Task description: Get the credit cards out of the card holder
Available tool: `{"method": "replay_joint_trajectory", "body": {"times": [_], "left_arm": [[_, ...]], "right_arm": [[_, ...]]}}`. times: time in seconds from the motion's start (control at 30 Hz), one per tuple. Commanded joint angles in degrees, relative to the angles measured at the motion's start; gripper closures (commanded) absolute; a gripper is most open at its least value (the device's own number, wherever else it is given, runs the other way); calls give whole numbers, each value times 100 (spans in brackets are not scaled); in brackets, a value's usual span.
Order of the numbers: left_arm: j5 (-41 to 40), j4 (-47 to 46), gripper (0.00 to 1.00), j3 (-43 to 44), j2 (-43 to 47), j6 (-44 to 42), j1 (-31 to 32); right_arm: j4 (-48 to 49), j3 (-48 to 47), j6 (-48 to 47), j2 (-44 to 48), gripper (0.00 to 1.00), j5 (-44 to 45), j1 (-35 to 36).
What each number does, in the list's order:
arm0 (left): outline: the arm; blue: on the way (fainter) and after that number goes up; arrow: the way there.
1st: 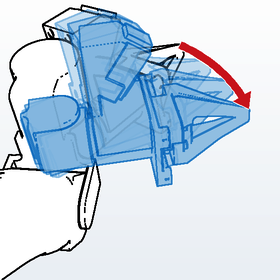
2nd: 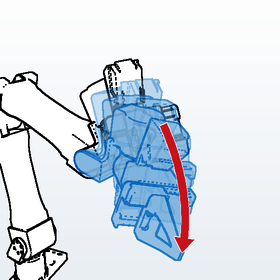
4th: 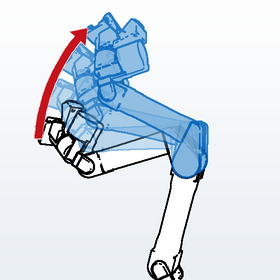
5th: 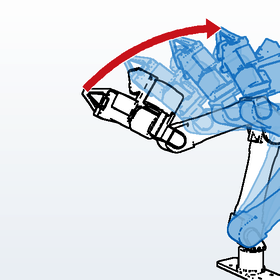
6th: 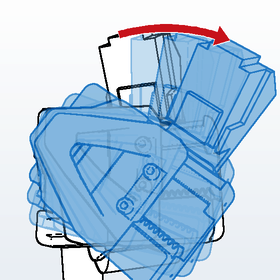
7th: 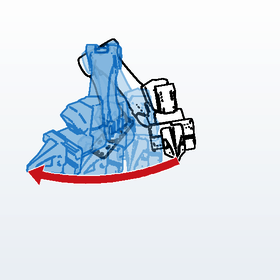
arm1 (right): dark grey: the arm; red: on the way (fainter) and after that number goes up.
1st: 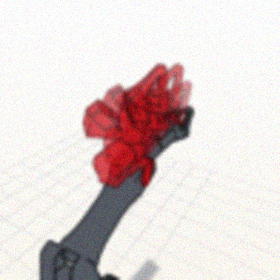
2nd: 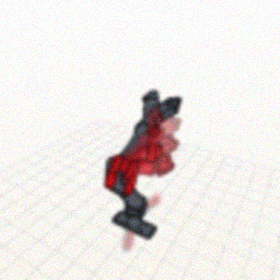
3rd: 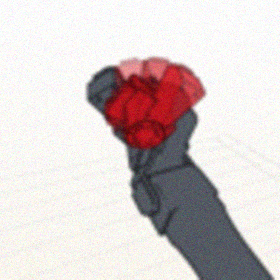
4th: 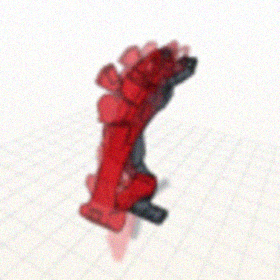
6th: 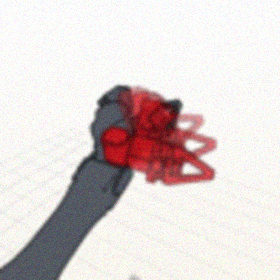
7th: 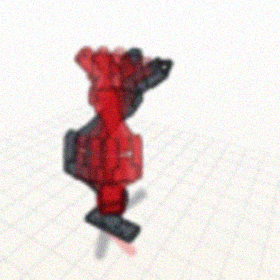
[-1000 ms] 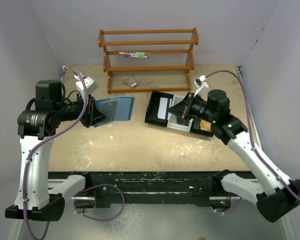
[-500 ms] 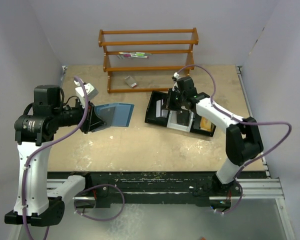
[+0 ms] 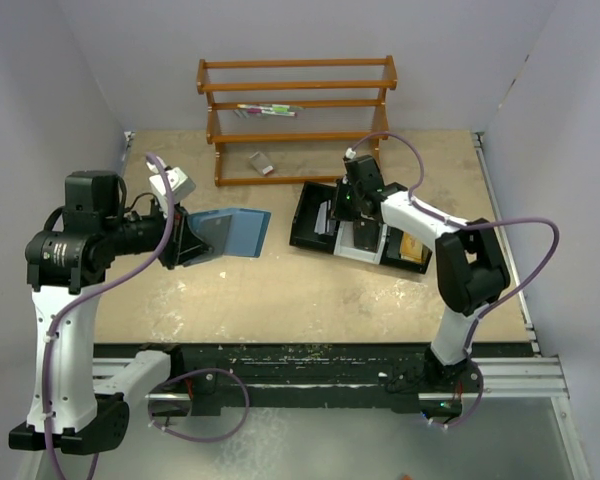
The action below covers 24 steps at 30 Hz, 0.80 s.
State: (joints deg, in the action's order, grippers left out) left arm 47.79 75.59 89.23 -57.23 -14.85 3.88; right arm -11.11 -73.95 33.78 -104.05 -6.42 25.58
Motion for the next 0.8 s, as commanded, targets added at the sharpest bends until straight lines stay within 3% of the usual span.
{"method": "replay_joint_trajectory", "body": {"times": [0.0, 0.13, 0.23, 0.53, 0.7, 0.77], "left_arm": [[273, -58, 86, 326, 28, -152, 28], [325, -45, 86, 360, 0, -125, 25], [349, -5, 86, 387, -7, -131, 25], [296, 325, 87, 616, -26, -382, 25], [339, 543, 87, 884, -64, -445, 25], [495, 639, 87, 1003, -67, -406, 25]], "right_arm": [[129, -238, -65, 123, 100, 392, -1], [100, -212, -55, 340, 64, 513, -1], [248, -116, -160, 649, 54, 716, -1], [413, 132, -100, 2282, 37, 537, 536], [1197, 588, 206, 3339, 30, -466, 1247], [1968, 1052, 441, 3812, 14, -863, 1496]]}}
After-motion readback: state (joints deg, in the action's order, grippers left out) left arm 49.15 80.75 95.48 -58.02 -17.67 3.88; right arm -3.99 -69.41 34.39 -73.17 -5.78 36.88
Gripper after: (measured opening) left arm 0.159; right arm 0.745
